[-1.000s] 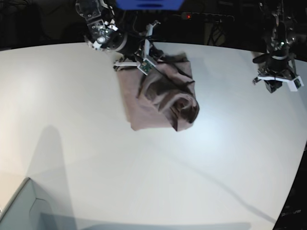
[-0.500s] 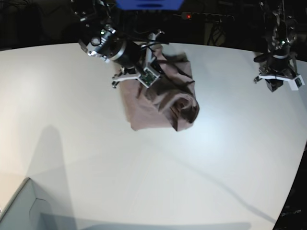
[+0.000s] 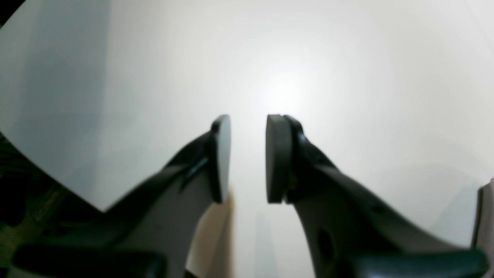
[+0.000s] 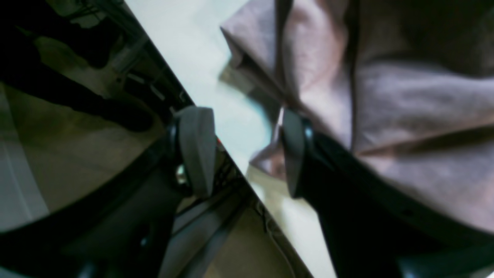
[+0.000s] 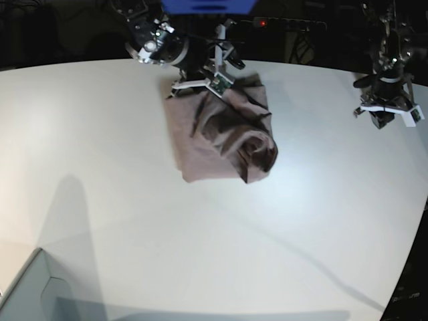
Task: Layout the t-shirt on the table in an organized manner, then fold the t-shirt properly
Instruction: 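Grasp the shirt edge beside the fold with the right gripper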
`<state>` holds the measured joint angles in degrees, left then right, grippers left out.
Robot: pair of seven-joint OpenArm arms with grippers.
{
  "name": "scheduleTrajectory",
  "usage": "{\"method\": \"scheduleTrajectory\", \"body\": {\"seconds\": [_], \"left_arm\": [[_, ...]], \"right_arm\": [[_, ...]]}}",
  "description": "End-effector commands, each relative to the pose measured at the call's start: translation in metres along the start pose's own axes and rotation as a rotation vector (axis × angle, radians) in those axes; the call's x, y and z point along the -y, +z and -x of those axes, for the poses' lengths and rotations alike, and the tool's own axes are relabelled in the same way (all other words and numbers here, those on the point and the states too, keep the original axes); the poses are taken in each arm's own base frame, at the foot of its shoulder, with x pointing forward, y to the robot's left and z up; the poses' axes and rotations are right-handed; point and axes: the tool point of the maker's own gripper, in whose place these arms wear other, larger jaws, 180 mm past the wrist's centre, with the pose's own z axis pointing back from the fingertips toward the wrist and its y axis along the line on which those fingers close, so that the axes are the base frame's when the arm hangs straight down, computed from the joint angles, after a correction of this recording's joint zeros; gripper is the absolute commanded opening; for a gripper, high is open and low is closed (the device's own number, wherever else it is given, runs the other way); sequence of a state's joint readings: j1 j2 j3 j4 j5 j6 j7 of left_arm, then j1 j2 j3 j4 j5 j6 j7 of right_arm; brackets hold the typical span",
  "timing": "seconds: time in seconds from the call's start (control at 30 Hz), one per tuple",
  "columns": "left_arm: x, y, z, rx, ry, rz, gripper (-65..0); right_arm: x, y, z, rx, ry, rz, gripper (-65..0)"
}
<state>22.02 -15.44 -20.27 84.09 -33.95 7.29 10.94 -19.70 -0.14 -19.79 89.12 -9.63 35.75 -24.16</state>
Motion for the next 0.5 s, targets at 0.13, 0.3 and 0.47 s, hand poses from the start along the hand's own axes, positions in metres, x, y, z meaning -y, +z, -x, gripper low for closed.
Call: {"method": "scheduleTrajectory", "body": {"seconds": [0.13, 0.3, 0.47], "left_arm": [[-0.001, 0.000, -0.015, 0.044, -0.014, 0.007, -49.8], [-0.001, 0.001, -0.014, 0.043, -0.015, 0.006, -49.8], [0.000, 0.000, -0.015, 0.046, -0.010, 0.008, -49.8]], "right_arm": [[0.005, -0.005, -0.005, 0.024, -0.014, 0.002, -36.3], [0.010, -0.005, -0.004, 0.019, -0.009, 0.009, -36.3], [0.013, -0.004, 0.004, -0.001, -0.005, 0.010, -36.4]]}}
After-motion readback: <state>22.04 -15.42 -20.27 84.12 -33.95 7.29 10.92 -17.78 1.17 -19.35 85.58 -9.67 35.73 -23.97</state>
